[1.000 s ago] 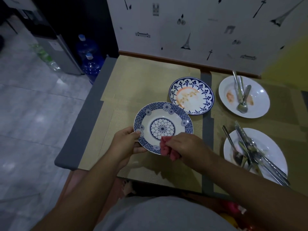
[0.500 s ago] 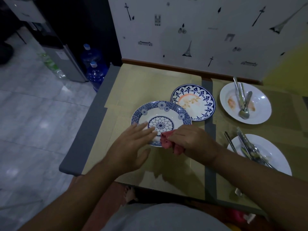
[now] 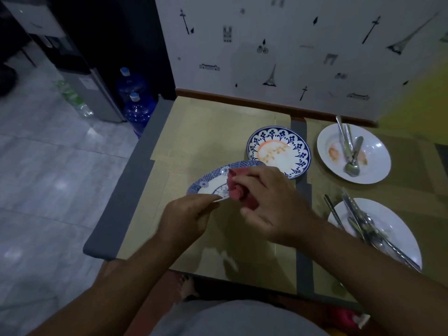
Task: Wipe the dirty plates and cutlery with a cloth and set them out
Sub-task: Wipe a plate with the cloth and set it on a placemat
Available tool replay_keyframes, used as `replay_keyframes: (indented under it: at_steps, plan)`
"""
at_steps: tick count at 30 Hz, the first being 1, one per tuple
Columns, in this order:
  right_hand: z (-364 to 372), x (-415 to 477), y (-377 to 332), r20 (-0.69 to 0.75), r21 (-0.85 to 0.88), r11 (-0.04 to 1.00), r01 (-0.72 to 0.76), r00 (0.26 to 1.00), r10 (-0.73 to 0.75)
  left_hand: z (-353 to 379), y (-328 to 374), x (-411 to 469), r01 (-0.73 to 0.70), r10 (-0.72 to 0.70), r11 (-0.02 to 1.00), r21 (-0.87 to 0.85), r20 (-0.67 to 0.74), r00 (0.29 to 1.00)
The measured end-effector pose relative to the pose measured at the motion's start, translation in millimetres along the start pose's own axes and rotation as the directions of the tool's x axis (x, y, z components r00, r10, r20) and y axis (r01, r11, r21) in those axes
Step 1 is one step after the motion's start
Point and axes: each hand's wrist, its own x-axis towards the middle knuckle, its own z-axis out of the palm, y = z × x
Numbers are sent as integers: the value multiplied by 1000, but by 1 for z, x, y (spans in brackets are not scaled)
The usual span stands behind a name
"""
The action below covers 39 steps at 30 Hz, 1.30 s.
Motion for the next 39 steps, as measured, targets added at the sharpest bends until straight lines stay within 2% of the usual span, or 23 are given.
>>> replay_keyframes:
  at_steps: [3,5,6,8,12,15,19,25,27,30,35,37,39]
  plan:
    - [0,9,3,-119,79,996,-50,991,59,4,15,3,166,-174,962,-218,-19,985]
    - [-2,15,5,-212,172,981,-89,969,125,5,26,4,315,-323,862,-397,48,945]
    - [-4,16,6,-251,217,971,-103,955,157,5,31,5,393,-397,784,-480,99,912]
    - [-7,13,5,-282,247,960,-130,938,200,4,39,7,527,-529,565,-635,212,822]
    - [8,-6,3,-195,135,980,-147,966,172,5,46,9,631,-647,94,-770,435,627]
    - [32,-20,0,-102,62,998,-17,995,23,7,44,10,631,-649,-92,-770,527,548]
    - [36,-7,6,-72,60,997,51,996,-47,4,38,7,636,-617,-194,-747,596,513]
    - [23,10,20,-185,133,979,-153,967,176,-1,31,3,552,-568,-299,-778,610,552]
    - [24,-2,20,-182,140,970,-197,958,221,-1,31,4,515,-573,-335,-789,604,553]
    - [32,-23,4,-148,123,979,-160,973,177,2,30,2,488,-583,-373,-789,609,538]
    - [58,-9,-14,-135,107,993,56,990,-41,5,33,-2,499,-562,-407,-765,641,524]
    - [62,10,-3,-149,87,995,40,988,-26,5,33,-2,508,-540,-411,-757,651,534]
    - [56,26,13,-146,44,998,-39,988,45,4,33,-3,509,-526,-418,-752,658,539]
